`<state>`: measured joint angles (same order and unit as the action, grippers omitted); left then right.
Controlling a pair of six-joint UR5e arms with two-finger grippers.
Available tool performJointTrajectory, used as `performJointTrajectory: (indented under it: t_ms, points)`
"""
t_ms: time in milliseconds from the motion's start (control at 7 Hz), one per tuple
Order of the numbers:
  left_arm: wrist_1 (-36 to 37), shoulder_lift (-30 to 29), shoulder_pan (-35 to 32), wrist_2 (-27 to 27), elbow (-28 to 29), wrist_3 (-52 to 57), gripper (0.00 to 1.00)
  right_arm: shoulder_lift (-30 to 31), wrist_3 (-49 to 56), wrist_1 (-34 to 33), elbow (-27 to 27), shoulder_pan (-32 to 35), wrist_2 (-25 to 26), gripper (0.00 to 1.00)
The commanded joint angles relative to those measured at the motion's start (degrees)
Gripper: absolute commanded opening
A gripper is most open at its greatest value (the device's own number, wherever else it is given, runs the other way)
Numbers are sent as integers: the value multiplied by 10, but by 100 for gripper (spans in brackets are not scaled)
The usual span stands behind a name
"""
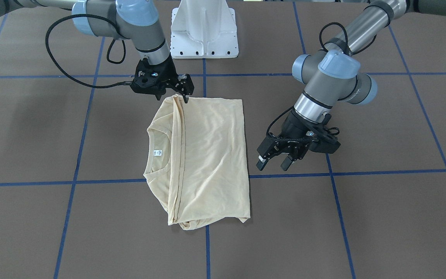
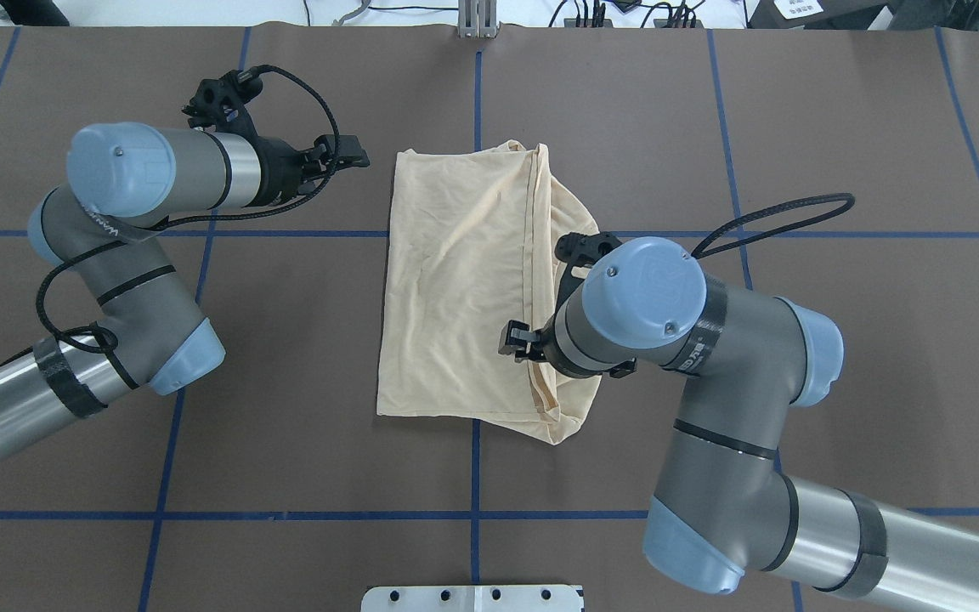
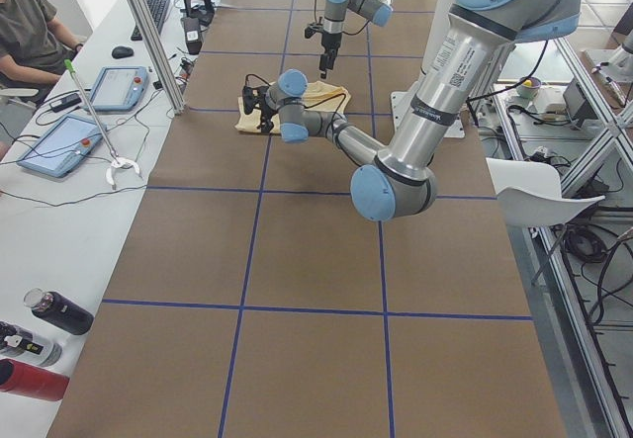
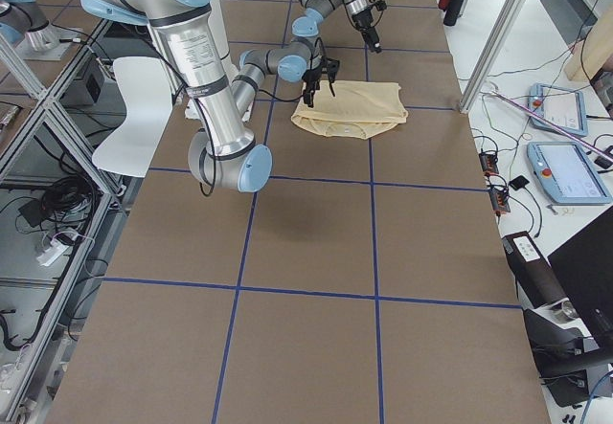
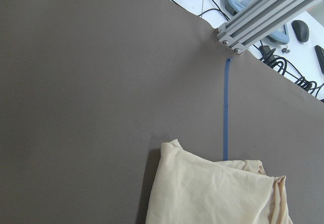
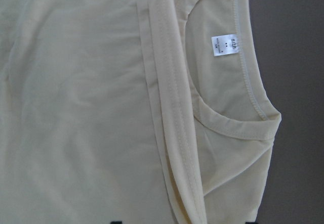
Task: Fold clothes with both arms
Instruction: 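Grasp the folded edge near the collar with the right gripper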
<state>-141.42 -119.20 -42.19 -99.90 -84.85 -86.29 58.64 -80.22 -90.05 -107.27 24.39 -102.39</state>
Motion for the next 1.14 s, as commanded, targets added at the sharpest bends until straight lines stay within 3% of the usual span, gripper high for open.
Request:
performJointTrajectory:
  t_ms: [0,143,429,714,1000]
  points:
    - [2,8,-1,1,-7,1,99,-7,193,-36,2,-28,19,31]
    - [2,9,-1,2,-7,0,99,-8,264,-36,12,-34,19,20]
    - [2,12,0,4,-6,-3,99,-8,349,-37,38,-34,29,18]
    - [2,12,0,5,-4,-3,99,-12,350,-36,46,-35,33,20]
    - [2,12,1,6,-1,-3,99,-22,350,-39,49,-34,33,62]
